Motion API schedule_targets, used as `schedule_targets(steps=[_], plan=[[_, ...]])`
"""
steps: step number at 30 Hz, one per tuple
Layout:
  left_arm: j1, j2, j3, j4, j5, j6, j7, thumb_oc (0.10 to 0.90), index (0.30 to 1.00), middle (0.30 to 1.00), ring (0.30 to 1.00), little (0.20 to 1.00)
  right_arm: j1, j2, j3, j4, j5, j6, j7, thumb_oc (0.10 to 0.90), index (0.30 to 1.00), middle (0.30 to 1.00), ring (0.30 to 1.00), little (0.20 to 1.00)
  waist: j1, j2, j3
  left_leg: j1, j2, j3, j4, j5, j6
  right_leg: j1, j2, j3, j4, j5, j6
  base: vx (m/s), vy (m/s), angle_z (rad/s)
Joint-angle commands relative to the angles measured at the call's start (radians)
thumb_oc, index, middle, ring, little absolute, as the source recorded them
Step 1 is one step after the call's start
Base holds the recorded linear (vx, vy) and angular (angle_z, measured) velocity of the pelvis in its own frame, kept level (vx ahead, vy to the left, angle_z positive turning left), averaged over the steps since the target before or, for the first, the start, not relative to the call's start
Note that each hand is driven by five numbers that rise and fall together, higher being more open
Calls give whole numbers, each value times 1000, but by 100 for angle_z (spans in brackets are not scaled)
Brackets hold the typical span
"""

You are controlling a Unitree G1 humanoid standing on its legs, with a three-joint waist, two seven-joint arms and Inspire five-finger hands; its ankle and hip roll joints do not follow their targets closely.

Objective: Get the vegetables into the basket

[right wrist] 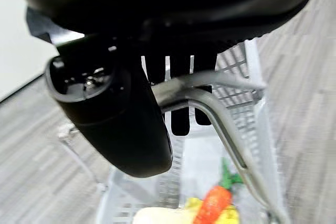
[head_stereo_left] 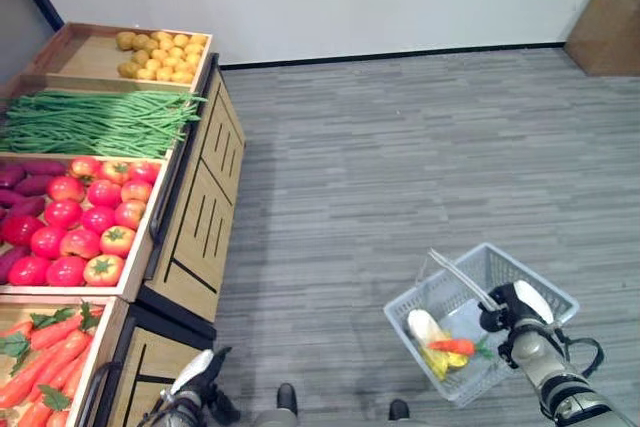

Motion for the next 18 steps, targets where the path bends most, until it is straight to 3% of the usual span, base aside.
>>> schedule_targets(steps=[1, 2, 3, 8, 18], plan=[[-81, 19, 24, 30, 42, -10, 43, 900, 1000, 1000, 1000, 1000, -194, -68, -12, 62, -3, -51, -73, 400, 300, 300, 300, 300, 26, -58, -42, -19, 2, -60, 1, -41, -32, -55, -28, -12, 5, 31, 22, -28, -25, 5], [-81, -3, 32, 84, 38, 0, 45, 900, 1000, 1000, 1000, 1000, -212, -70, -21, 146, 3, -42, -76, 867, 953, 953, 953, 953, 30, -56, -36, -24, 4, -63, 1, -39, -33, -59, -27, -14, 5, 30, 22, 0, 0, 0], [-80, -11, 35, 94, 34, 0, 48, 900, 1000, 1000, 1000, 1000, -214, -68, -31, 176, 13, -38, -77, 900, 1000, 1000, 1000, 1000, 32, -55, -36, -25, 4, -64, 1, -39, -33, -60, -27, -15, 5, 30, 22, 0, 0, 0], [-80, -53, 71, 194, 8, 26, 50, 900, 1000, 1000, 1000, 1000, -199, -103, -57, 279, -6, -12, -62, 900, 1000, 1000, 1000, 1000, 39, -50, -35, -34, 1, -81, 1, -36, -34, -56, -27, -28, 5, 25, 19, 5, -19, 4], [-78, -65, 105, 288, 38, 54, 48, 900, 1000, 1000, 1000, 1000, -97, -85, -116, 295, 13, -13, -46, 900, 1000, 1000, 1000, 1000, 27, -57, -44, -24, 1, -79, 1, -46, -32, -49, -29, -31, 5, 24, 20, 5, -1, 3]])
